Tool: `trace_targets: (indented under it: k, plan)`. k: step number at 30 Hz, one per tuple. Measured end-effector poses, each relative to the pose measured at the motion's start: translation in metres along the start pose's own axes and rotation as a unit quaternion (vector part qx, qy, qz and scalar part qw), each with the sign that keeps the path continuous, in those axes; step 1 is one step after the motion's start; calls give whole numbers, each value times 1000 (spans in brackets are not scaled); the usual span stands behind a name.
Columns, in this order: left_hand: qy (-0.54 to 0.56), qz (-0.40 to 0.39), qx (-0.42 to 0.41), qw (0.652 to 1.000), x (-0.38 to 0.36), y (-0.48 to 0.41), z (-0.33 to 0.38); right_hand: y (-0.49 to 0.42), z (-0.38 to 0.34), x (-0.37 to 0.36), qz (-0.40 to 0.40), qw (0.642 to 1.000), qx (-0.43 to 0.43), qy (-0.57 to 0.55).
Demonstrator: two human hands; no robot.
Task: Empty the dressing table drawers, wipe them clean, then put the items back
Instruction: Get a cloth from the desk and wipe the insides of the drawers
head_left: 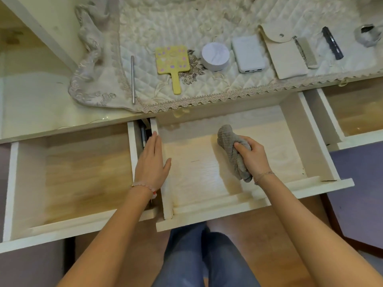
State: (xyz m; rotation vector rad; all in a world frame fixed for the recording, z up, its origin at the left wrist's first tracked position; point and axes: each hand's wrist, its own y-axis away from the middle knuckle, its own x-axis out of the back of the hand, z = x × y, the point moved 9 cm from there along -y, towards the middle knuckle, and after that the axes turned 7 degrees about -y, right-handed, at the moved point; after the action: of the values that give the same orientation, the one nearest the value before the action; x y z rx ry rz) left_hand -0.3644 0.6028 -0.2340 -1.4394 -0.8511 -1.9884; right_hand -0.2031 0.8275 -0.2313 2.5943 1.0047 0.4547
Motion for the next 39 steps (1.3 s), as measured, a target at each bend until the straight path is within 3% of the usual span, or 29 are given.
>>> trace_targets:
  k: [3,6,9,11,13,16,26,34,39]
  plan:
    - [16,6,6,1000,-1,-10,3,-16,-5,4,21,995,42,88]
    - [51,16,24,998,-5,-14,3,-26,-5,-4,19,968,116,223]
    - [97,29,32,994,-10,-11,4,-34,25,-34,-88,925,138,343]
    - [122,34,38,991,-11,-8,6,-34,54,-48,-146,876,120,444]
    - [136,36,53,989,-11,-7,6,-35,68,-53,-153,841,135,501]
    - [143,21,84,986,-14,-6,3,-39,72,-57,-153,816,164,532]
    - [114,36,88,989,-23,-3,-6,-81,60,-49,-115,834,157,516]
    - [75,56,117,989,-14,-7,0,-129,43,34,-37,825,141,546]
    - [74,66,143,985,-12,-6,9,-151,39,93,5,837,126,533]
